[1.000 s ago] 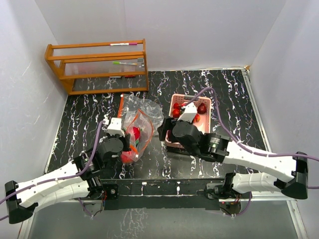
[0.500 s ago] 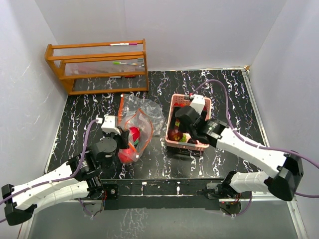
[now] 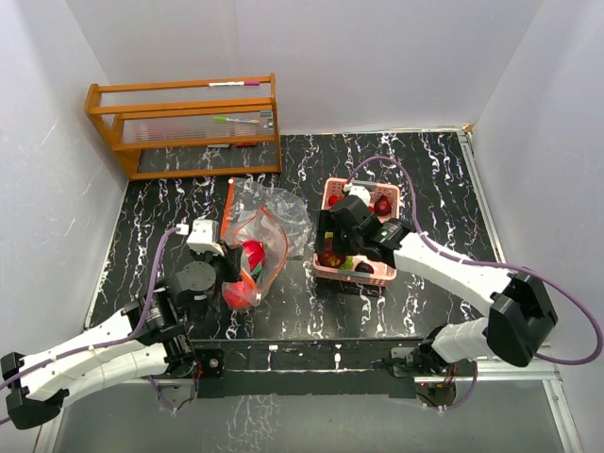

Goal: Place the food in the zip-top bag and seal the zipper
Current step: Pick up the fake fruit from the bin.

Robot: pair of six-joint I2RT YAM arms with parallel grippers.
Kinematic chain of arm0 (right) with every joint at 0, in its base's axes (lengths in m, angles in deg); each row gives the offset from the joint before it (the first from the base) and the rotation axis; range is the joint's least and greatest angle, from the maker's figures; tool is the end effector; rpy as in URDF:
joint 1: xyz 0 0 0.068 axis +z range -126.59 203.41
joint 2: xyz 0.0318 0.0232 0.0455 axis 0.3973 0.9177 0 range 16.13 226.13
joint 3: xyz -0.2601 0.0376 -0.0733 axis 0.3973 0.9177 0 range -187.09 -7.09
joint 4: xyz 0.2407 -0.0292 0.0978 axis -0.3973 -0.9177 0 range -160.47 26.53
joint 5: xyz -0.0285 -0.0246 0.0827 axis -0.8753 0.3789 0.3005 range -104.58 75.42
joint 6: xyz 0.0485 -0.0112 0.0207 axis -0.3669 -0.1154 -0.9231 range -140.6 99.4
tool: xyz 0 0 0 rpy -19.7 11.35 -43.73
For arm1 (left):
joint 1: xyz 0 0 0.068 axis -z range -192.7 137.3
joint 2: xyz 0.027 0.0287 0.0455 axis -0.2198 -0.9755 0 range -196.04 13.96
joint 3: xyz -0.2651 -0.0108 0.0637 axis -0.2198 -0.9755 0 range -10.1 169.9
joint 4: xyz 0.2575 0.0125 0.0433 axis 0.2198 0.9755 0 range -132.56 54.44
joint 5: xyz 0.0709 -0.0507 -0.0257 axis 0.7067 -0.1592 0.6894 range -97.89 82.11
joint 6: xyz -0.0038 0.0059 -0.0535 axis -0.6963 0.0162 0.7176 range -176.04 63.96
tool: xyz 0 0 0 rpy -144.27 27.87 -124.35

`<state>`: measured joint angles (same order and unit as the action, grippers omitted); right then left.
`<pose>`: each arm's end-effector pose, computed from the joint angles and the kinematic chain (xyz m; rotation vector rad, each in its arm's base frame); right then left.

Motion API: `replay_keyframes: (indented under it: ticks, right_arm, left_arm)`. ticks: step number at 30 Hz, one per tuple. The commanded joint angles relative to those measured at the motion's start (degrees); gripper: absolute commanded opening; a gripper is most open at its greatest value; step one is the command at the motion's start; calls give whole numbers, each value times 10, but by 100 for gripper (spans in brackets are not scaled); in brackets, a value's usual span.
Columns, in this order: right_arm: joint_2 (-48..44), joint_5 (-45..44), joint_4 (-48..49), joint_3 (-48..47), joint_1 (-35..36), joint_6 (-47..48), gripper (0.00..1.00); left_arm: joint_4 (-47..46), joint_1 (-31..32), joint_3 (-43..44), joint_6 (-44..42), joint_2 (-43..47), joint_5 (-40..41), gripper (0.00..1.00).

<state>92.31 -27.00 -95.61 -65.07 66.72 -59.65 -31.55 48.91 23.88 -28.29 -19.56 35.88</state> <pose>0.2074 0.1850 0.2667 0.0051 2.4588 0.3822 0.0895 -0.1135 0.3029 -0.0462 1.7273 -0.4895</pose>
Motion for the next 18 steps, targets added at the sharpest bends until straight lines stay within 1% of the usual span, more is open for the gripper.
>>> replay_keyframes:
  ticks: [1, 10, 16, 18]
  right_arm:
    - [20, 18, 37, 17, -10, 16, 98]
    - [48, 46, 60, 24, -14, 23, 98]
    - [53, 44, 67, 43, -15, 10, 98]
    - [53, 44, 69, 49, -16, 6, 97]
  left_arm:
    - [4, -2, 8, 5, 8, 11, 0]
    - [9, -2, 5, 4, 18, 18, 0]
    - [12, -2, 6, 5, 21, 19, 0]
    - [12, -2, 6, 4, 22, 19, 0]
